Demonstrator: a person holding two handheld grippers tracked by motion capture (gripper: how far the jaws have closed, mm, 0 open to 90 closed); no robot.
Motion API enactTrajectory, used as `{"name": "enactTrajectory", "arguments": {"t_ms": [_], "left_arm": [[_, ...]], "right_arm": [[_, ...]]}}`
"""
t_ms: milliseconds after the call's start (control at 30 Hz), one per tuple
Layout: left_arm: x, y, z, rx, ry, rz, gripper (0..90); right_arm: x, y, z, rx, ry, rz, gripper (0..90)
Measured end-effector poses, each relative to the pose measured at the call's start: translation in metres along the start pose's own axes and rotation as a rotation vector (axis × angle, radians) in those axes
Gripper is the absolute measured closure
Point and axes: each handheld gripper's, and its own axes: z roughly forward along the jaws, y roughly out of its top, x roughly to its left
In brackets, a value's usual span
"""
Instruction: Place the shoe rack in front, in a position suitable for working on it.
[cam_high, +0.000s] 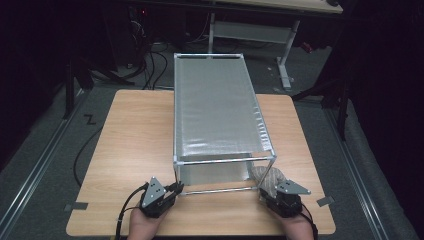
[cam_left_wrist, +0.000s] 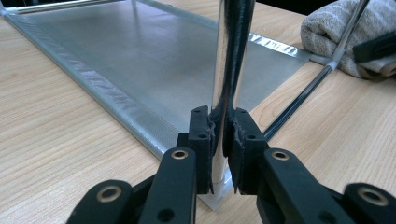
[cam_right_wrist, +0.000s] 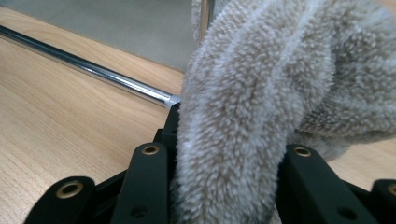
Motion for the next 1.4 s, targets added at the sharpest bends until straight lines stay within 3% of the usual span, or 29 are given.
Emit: {"name": "enactTrajectory", "arguments": {"t_ms": [400,600,1000,1400], "left_arm": [[0.003,0.0,0.0,0.002,0.005,-0.01,80.1],[0.009,0.003,0.006,-0.003,0.023,-0.048,79.9],[0.018,0.009,0.02,-0.007,0.039,-0.07,79.6],[0.02,0.011,0.025,-0.005,0.041,-0.067,79.5]], "right_arm": [[0.003,0.0,-0.001,0.003,0.011,-0.007,66.1],[0.01,-0.003,-0.006,0.004,0.023,-0.027,66.1],[0.016,-0.013,-0.017,0.006,0.034,-0.043,66.1],[0.02,-0.018,-0.025,0.017,0.035,-0.065,66.1]]}}
